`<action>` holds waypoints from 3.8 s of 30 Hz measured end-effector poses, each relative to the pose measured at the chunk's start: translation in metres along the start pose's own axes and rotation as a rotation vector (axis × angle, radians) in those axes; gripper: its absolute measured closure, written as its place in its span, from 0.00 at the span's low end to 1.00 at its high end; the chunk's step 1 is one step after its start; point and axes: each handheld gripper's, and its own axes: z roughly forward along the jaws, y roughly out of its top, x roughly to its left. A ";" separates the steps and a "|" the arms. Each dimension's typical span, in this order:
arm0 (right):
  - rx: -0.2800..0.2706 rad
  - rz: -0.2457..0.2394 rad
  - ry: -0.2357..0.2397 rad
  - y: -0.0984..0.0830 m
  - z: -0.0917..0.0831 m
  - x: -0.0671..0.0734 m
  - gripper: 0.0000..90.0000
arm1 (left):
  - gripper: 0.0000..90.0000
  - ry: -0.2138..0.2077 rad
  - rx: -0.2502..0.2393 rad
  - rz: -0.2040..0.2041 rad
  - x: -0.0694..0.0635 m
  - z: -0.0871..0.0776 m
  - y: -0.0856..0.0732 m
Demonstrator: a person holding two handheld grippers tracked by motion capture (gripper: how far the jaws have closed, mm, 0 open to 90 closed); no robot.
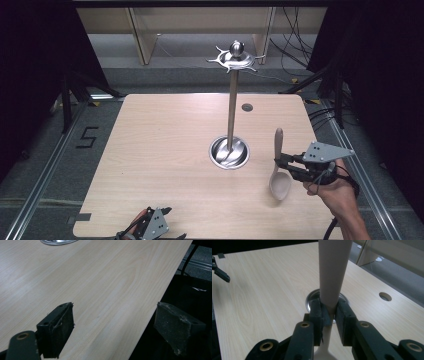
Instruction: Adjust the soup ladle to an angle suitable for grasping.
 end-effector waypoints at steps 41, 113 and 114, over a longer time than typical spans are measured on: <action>-0.074 0.008 0.008 0.072 0.025 -0.028 0.86 | 0.17 -0.004 0.000 -0.011 0.002 0.001 0.000; -0.042 0.051 -0.030 0.117 0.045 -0.045 0.74 | 0.17 -0.014 0.009 -0.009 0.002 -0.001 0.000; -0.043 0.060 -0.031 0.116 0.044 -0.043 0.73 | 0.17 -0.014 0.009 -0.008 0.002 -0.001 0.000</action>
